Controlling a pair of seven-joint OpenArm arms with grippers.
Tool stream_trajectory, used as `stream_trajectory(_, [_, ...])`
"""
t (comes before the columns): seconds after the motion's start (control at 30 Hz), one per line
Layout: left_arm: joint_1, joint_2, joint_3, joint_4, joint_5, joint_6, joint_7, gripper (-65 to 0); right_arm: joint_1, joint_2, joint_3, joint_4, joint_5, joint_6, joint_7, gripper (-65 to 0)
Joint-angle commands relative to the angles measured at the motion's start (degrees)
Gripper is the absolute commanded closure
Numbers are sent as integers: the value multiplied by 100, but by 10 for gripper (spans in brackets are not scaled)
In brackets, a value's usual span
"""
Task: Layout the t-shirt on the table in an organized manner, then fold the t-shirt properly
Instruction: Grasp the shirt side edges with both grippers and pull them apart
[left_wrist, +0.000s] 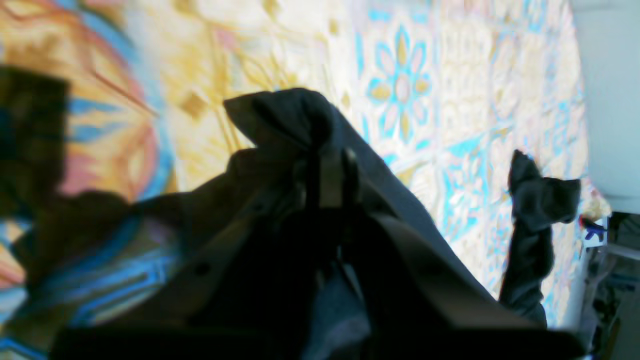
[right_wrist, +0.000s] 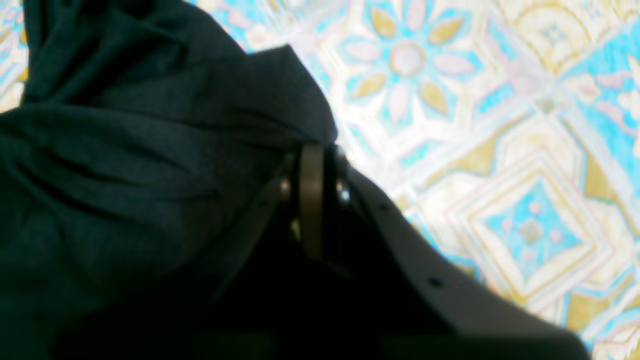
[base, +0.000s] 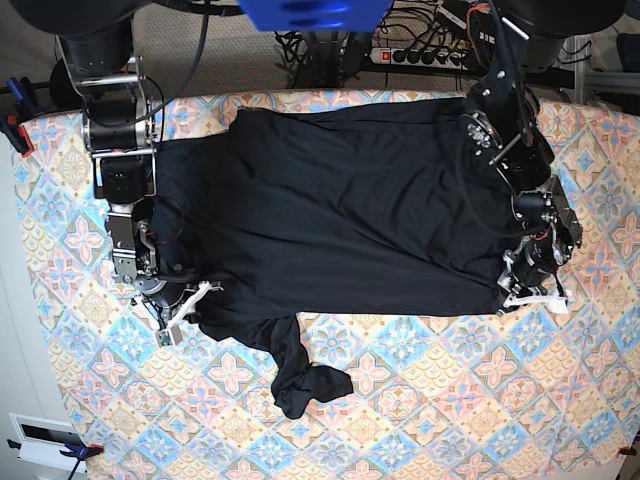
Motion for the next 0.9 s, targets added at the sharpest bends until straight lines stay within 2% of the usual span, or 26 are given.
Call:
stream_trajectory(0.0, [-158,-88,23,94,-121,-70,-71,0,239,71,23,115,36,20,204,0])
stream_trajectory(0.33, [-185,-97,23,129,-183,-79,-71,0,459,71,32,115,36,20,327,0])
stream_trajectory(0.57, [-141,8,32,1105,-183,-88,-19,0,538,71,32,115,53,20,336,0])
stream_trajectory(0.63, [-141,8,32,1246,-183,-96,157,0,538,71,32,115,44,20,442,0])
stream_trajectory(0.77, [-132,17,32,1378,-192,-430,368,0,538,71,32,115,44,20,661,0])
stream_trajectory(0.87, [-70,26,32,1378,-192,-518,483,0,538,71,59,115,44,12,688,0])
